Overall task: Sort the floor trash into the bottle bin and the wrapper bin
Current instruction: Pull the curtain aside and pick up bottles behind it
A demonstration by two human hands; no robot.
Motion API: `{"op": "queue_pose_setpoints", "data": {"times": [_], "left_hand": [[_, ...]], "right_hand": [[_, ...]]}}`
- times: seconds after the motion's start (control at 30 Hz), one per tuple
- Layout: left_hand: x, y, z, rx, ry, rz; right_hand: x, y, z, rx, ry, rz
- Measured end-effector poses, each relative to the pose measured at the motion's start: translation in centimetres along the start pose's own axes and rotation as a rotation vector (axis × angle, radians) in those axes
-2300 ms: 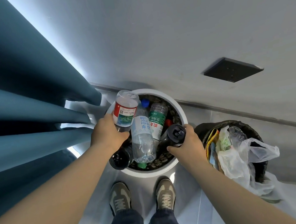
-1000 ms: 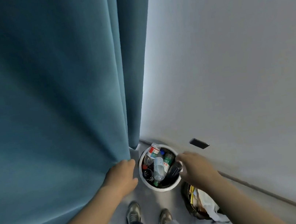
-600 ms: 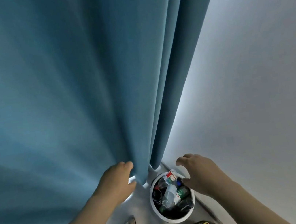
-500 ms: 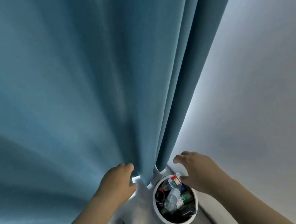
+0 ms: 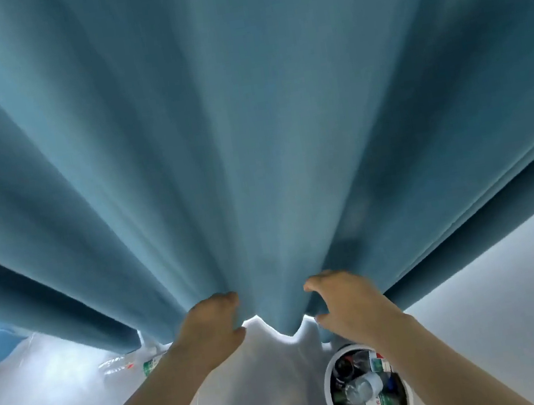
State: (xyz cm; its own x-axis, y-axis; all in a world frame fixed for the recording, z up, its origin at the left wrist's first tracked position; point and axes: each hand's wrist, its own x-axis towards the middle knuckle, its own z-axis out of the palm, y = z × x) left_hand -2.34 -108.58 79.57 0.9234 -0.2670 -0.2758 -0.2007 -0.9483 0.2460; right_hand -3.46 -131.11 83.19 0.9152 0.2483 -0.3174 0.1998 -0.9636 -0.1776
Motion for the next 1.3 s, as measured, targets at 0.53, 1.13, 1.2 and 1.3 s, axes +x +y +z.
{"op": "queue_pose_setpoints", "data": {"times": [0.53,1.13,1.2,1.3], "left_hand": [[-11.8,-21.2,-1.7,-0.185,0.040,-0.442],[-11.9,-35.4,2.6,-0.311,-0.062,-0.768],[-10.8,-36.1,4.0,-0.327,-0.084,-0.807],[-9.1,-37.5,6.8,-0.366,-0.100,-0.864]], "right_hand": [[10.4,-24.1,1.9,-0.172,-0.144,-0.437],[24.1,-39.1,10.1,-0.372,-0.375,-0.706],[26.1,-39.4,11.4,-0.399,-0.403,-0.734],[29.0,-39.7,14.3,-0.434,-0.427,-0.767]]}}
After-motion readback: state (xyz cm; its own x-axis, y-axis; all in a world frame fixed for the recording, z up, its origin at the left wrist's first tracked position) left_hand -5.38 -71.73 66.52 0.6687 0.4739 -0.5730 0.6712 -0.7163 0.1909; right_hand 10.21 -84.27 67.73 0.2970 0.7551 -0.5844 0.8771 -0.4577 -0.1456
